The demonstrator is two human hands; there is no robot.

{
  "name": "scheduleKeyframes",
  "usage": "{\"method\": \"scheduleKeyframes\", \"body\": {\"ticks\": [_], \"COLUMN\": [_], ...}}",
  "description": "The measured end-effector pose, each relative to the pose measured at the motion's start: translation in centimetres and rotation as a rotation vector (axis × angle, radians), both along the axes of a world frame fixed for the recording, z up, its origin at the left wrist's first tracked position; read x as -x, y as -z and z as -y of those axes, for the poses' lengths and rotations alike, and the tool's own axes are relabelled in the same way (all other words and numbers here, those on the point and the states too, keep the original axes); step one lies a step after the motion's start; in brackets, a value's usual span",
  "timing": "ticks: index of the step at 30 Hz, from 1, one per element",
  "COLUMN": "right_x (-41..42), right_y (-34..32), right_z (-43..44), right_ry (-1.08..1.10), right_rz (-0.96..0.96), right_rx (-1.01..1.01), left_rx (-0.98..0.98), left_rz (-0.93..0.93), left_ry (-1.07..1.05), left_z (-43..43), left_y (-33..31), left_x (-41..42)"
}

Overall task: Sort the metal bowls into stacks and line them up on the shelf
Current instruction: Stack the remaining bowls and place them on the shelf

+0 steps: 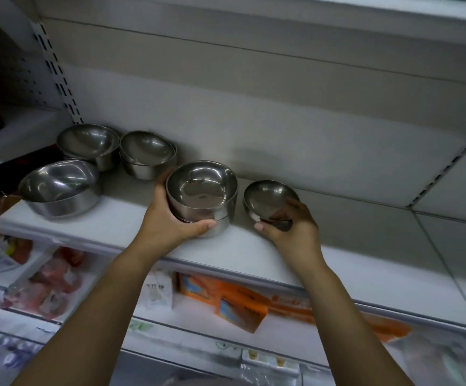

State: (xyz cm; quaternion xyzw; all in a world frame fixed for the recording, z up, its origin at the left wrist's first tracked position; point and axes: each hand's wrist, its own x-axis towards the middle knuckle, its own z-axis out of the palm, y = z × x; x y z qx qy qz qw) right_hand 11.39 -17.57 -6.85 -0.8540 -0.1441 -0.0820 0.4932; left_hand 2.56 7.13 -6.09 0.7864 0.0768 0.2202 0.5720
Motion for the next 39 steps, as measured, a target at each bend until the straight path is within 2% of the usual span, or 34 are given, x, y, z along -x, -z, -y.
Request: {"method": "scheduleKeyframes", "body": {"ticks": [4, 10, 14, 18, 19, 30, 39], "right_x": [0.1, 0.0, 0.1, -0.7, -1.2, -6.6, -7.3], "right_y": [-1.1, -2.7, -3.2, -4.6, -5.0, -2.5, -1.6], "right_z": [0.2, -3.2, -8.3, -13.7, -14.9, -22.4, -23.4], "right_ry": [-0.054, -0.096, -0.243, -0.373, -0.39, -0.499, -0.414], "right_rz": [0.229, 0.345, 0.27, 0.012, -0.001, -0.003, 0.06], "right_rx": [0.029, -0.003, -0.051, -0.108, -0.104, 0.181, 0.119], "left_rx": [-0.024, -0.018, 0.005, 0.008, 0.01, 0.009, 0.03], "left_rz": [-0.01, -0.01, -0.02, -0.054, -0.057, -0.083, -0.089], "left_ry": [-0.021, -0.138, -0.19, -0.203, -0.207, -0.148, -0.117], "left_z": [-0.3, -2.8, -5.2, -7.7, -8.3, -11.5, -11.9], "left_y": [-0.4, -0.9, -0.7, -1.3, -1.5, -1.1, -0.9], "left_x": [0.4, 3.0, 5.0, 6.5, 6.7, 8.1, 8.1]}}
